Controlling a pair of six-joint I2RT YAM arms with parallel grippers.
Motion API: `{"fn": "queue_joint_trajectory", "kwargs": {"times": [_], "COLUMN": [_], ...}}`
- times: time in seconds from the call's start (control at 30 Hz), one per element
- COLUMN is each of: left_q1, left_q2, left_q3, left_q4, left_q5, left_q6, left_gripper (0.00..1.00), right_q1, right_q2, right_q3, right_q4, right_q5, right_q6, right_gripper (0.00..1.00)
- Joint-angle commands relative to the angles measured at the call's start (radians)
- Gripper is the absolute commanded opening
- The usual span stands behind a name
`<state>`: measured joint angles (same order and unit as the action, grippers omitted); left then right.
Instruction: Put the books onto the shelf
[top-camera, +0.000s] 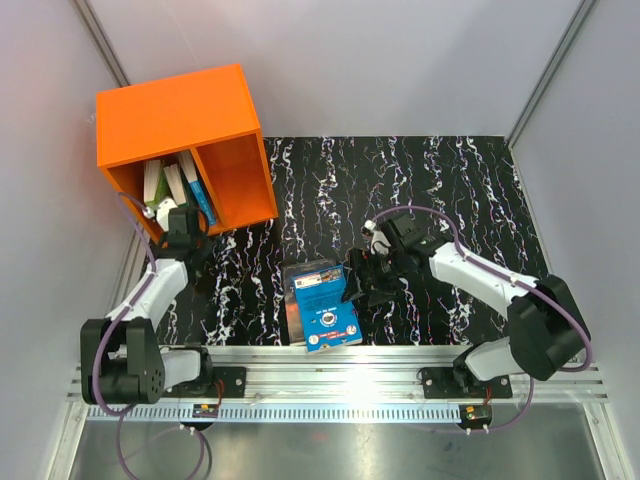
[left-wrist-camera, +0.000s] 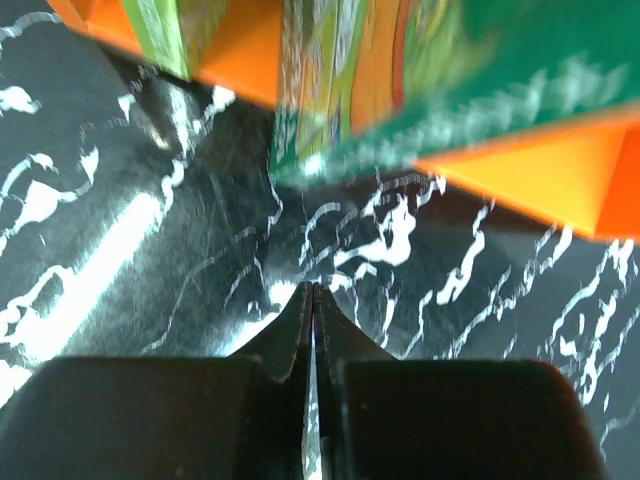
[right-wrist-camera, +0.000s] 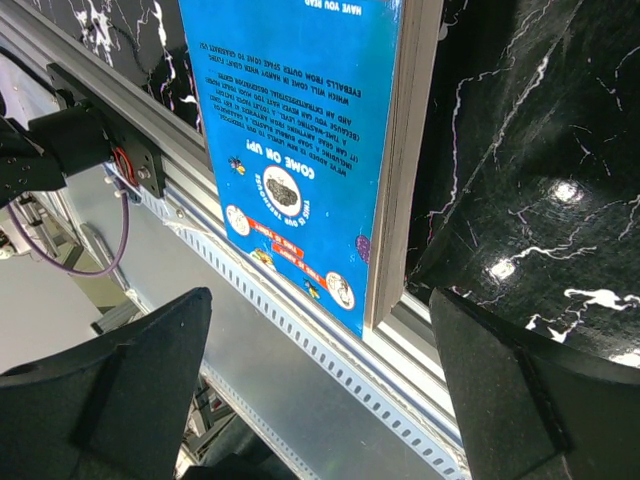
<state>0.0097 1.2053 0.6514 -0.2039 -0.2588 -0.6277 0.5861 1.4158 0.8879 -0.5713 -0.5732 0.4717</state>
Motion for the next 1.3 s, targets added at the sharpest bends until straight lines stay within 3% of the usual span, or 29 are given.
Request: {"fn": "queue_joint_trajectory", "kwargs": {"times": [0.0, 0.33, 0.67, 1.0, 1.23, 1.27], "left_q1": [-0.002, -0.004, -0.001, -0.001, -0.005, -0.049], "left_q2": [0.043, 0.227, 0.283, 0.189, -0.021, -0.056], "left_q3": [0.094, 0.255, 0.32, 0.317, 0.2, 0.192], "left_q4": [0.093, 0.103, 0.121, 0.037, -0.003, -0.021], "left_q5": [-0.105, -0.16, -0.211, -0.175, -0.048, -0.031], "left_q6": [-0.021, 0.065, 0.106, 0.125, 0.076, 0.072], "left_gripper": [0.0, 0.0, 0.0, 0.0, 0.0, 0.0], "right_q1": [-0.003, -0.005, -0.005, -0.005, -0.003, -0.003], "right_q2": [0.018, 0.052, 0.09, 0.129, 0.138, 0.14], "right_q3": [0.019, 0.008, 0.042, 0.083, 0.126, 0.131], "right_q4": [0.028, 0.056, 0.047, 0.034, 0.014, 0.013], "right_q5": [-0.042, -0.05, -0.051, -0.054, -0.033, -0.033], "right_q6": [-0.021, -0.018, -0.025, -0.027, -0.016, -0.009], "right_gripper": [0.97, 0.97, 0.97, 0.97, 0.98, 0.98]}}
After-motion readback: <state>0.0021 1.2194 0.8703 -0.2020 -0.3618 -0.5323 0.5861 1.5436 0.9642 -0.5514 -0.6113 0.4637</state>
